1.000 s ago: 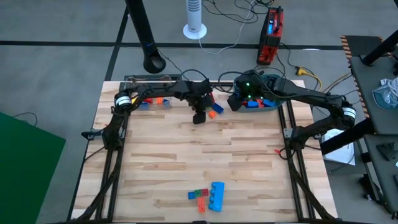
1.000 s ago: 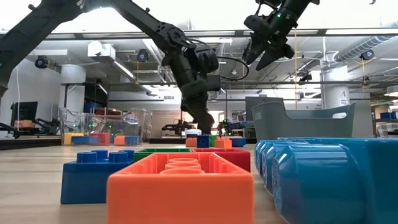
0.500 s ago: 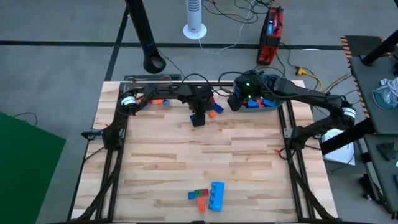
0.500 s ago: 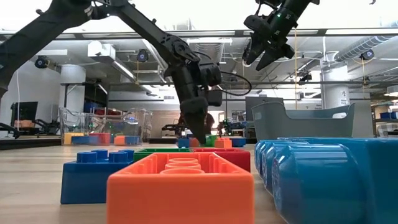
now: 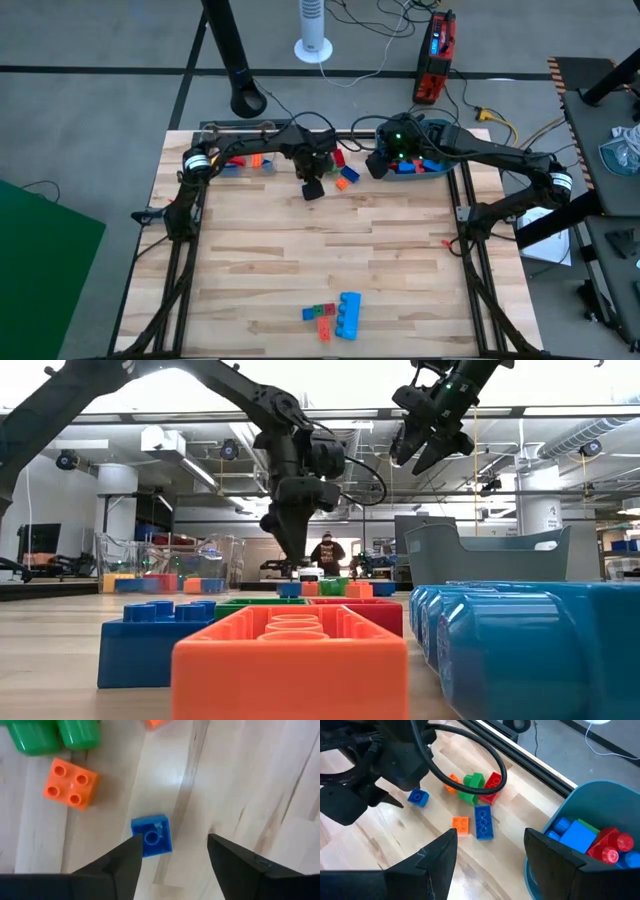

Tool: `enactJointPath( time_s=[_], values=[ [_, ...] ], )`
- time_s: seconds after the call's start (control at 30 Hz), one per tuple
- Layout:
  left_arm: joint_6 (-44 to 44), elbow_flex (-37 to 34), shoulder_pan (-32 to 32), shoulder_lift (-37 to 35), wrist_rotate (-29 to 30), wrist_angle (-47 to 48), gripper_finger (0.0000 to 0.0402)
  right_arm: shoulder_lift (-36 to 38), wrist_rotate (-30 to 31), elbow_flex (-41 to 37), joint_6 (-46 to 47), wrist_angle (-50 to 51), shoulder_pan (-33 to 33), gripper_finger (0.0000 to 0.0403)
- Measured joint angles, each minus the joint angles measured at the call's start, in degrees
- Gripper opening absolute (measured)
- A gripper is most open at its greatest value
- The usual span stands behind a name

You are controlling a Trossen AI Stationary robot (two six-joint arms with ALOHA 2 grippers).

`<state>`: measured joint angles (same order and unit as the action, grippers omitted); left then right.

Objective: Sort blocks by size
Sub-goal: Put the small blue game piece into the transparent bin

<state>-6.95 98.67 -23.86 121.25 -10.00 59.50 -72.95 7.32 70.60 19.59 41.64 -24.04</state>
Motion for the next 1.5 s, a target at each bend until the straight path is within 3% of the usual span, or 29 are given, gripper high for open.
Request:
enactJointPath(
  time_s=[0.2, 0.4, 0.63, 0.87, 0.97, 1.13, 1.17, 1.27, 1.5],
  values=[
    [-2.4, -6.7, 0.0, 0.1, 0.8, -8.0, 0.0242, 0.0, 0.0, 0.0, -0.1, 0.0, 0.0, 0.0219],
    [-3.1, -8.7, -0.1, 0.1, 7.5, -10.4, 0.0254, 0.0, 0.0, -0.2, -0.1, 0.0, 0.0, 0.0219],
    [-3.0, -8.3, -0.2, -1.4, 7.4, -6.1, 0.0255, 0.0, 0.0, -0.3, -0.1, 0.0, 0.0, 0.0219],
    [-1.4, -10.1, -1.7, -9.3, 7.6, -0.4, 0.0255, 0.0, 0.0, -0.4, -0.1, -0.1, 0.0, 0.0219],
    [8.6, -12.3, -3.8, -12.8, 7.9, -0.3, 0.0255, 0.0, 0.0, -0.4, -0.1, -0.1, 0.0, 0.0219],
    [51.0, -12.5, -3.5, -16.6, 8.0, -0.4, 0.0255, 0.0, 0.1, -0.4, -0.1, -0.7, 0.0, 0.0219],
    [55.1, -12.5, -2.7, -16.9, 8.7, -2.1, 0.0255, 0.0, 0.1, -0.4, -0.1, -0.7, 0.0, 0.0219],
    [60.2, -12.4, -0.7, -16.2, 13.9, -6.2, 0.0255, 0.0, 0.2, -0.4, -0.9, -0.8, 0.0, 0.0219],
    [66.3, -12.6, -0.3, -11.6, 18.6, -2.7, 0.0255, 0.0, -3.2, -0.4, -5.0, -0.8, -0.3, 0.0219]
  ],
)
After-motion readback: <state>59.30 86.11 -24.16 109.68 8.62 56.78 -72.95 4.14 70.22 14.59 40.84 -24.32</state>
